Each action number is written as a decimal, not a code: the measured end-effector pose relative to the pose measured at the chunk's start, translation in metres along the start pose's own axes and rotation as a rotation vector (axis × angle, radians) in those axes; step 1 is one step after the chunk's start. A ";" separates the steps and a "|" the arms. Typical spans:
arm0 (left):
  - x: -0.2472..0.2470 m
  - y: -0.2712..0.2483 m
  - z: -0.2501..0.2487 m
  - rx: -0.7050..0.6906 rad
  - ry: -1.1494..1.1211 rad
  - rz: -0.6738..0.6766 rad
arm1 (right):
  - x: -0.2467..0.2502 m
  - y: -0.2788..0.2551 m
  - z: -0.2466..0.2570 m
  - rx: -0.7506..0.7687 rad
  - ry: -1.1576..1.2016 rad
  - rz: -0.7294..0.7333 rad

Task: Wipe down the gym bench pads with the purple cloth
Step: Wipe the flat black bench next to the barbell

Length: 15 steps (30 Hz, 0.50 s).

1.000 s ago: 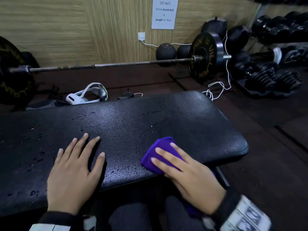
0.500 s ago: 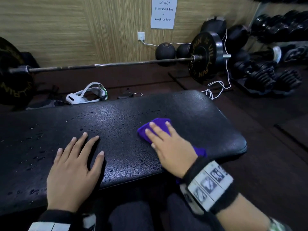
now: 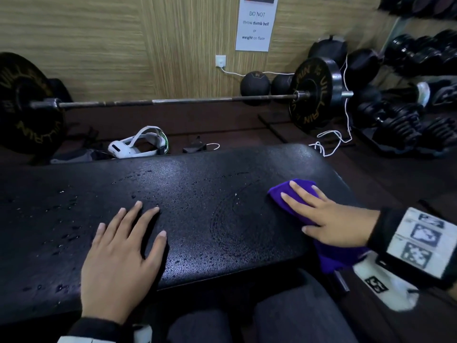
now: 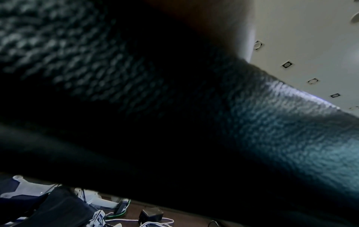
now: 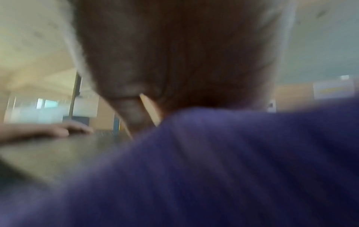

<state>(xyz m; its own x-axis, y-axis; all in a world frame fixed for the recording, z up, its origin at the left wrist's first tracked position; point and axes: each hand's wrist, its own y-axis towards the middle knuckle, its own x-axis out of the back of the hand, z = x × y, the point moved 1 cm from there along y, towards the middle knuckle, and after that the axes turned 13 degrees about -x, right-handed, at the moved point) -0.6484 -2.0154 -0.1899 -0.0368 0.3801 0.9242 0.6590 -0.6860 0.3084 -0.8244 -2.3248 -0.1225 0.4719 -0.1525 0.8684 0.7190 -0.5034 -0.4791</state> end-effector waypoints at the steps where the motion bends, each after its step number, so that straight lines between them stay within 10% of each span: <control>1: 0.000 0.000 0.000 0.000 0.000 0.001 | 0.004 -0.002 0.002 -0.003 -0.004 0.057; 11: 0.000 0.003 0.001 0.006 -0.003 0.004 | 0.068 0.099 0.046 -0.087 -0.066 -0.129; 15: 0.002 0.001 0.000 0.012 -0.008 -0.015 | 0.072 0.094 0.097 0.213 -0.130 -0.090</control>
<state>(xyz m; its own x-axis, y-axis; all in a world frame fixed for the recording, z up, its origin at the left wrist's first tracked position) -0.6475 -2.0158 -0.1880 -0.0406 0.3950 0.9178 0.6673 -0.6729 0.3191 -0.6732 -2.3007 -0.1176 0.4530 0.0024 0.8915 0.8457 -0.3177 -0.4288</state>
